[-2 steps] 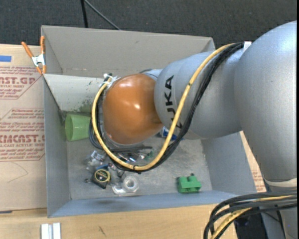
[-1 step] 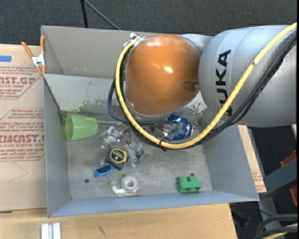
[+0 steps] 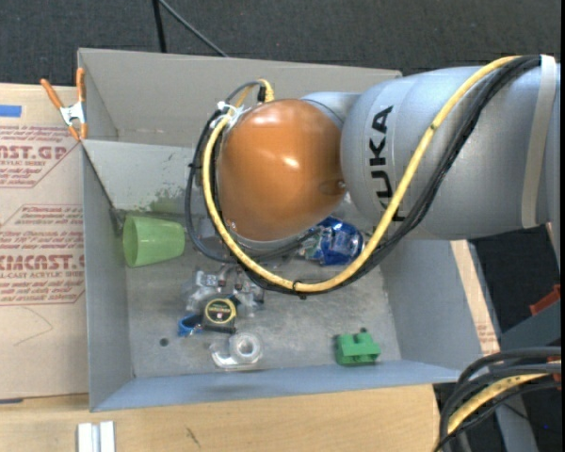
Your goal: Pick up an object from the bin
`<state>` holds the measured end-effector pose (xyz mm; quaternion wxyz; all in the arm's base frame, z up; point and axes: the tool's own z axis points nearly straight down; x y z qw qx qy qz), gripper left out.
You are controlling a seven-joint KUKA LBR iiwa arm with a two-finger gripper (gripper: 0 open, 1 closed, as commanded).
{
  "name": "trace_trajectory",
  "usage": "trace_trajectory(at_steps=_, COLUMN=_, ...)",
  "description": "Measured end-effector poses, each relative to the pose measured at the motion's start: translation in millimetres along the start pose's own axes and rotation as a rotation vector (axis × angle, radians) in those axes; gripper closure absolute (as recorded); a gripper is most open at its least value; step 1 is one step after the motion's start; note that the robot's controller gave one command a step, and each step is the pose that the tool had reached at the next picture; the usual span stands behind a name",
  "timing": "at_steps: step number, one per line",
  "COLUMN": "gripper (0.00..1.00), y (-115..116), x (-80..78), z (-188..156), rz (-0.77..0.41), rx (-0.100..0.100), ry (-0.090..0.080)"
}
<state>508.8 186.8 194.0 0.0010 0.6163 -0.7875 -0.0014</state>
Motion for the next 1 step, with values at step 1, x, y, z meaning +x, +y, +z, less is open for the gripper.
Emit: trace_trajectory(at_steps=1, gripper=1.0, y=-8.9, x=65.5, z=-73.3, rz=0.0, rx=0.011, ry=-0.002)
